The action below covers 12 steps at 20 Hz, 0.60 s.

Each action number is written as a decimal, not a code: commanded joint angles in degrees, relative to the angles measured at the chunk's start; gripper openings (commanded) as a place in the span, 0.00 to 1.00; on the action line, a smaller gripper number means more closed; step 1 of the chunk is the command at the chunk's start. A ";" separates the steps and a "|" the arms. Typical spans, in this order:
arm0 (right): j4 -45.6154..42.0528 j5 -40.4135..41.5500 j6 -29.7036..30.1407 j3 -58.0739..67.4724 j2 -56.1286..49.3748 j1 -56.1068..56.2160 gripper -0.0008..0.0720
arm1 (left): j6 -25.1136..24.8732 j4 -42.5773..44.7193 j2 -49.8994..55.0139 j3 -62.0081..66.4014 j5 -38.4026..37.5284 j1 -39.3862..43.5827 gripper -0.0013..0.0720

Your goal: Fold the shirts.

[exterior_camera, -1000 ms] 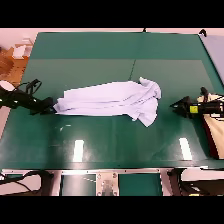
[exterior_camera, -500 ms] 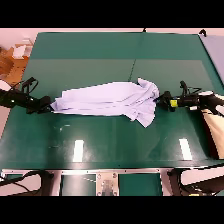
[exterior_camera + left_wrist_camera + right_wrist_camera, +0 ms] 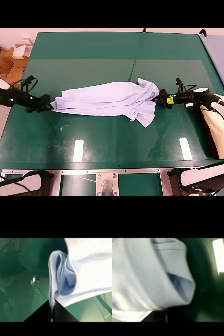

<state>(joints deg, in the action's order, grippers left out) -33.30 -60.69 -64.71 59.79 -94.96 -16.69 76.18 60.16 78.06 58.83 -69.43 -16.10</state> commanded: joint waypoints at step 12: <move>5.20 -3.06 -2.54 49.13 41.53 -8.96 0.04 | -3.85 -13.79 -30.08 56.83 9.49 -0.07 0.05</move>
<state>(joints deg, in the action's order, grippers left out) -28.23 -65.84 -66.54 99.72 -61.23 -22.35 73.76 47.35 54.30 103.35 -66.39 -16.14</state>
